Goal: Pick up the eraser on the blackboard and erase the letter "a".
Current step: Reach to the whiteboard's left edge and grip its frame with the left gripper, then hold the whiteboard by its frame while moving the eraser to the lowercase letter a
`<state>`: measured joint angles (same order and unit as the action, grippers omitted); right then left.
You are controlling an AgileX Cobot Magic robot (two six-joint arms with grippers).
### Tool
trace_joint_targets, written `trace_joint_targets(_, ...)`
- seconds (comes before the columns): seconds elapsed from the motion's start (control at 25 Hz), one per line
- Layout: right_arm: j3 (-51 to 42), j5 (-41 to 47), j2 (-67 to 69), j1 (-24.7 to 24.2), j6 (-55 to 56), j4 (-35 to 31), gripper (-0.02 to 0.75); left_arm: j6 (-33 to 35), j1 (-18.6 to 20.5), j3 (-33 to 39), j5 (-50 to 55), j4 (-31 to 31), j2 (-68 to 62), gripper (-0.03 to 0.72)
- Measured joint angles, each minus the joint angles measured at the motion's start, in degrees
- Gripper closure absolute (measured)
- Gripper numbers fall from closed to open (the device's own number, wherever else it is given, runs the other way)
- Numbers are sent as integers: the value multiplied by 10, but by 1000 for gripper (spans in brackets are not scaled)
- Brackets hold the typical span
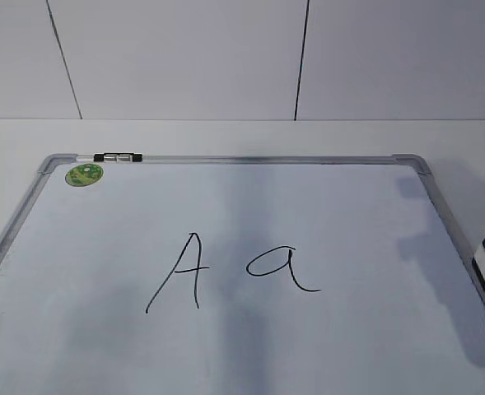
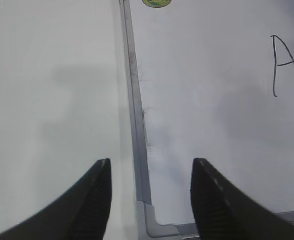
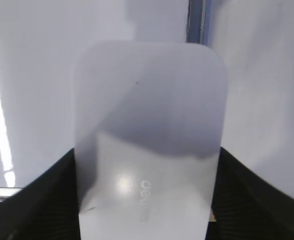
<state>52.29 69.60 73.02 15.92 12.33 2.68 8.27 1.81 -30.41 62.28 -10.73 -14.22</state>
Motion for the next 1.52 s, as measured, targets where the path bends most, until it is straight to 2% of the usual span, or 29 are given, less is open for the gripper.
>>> trace_joint_targets(0.2, 0, 2, -4, 0, 0, -17, 182, -7, 0, -29, -18, -35, -127, 295)
trace_joint_targets(0.36, 0, 2, -5, 0, -1, -19, 182, -7, 0, -63, -26, -40, -258, 295)
trace_joint_targets(0.8, 0, -4, -5, 0, -6, -20, 182, -7, 0, -234, -62, -30, -603, 325)
trace_joint_targets(0.92, 0, -4, -5, 0, -6, -21, 182, 9, 0, -263, -64, -22, -675, 356)
trace_joint_targets(1.12, 0, -4, -5, 0, -6, -22, 182, 36, 0, -279, -79, -13, -756, 414)
trace_joint_targets(1.52, 0, -9, -5, 0, -6, -22, 182, 58, 0, -280, -148, -13, -834, 424)
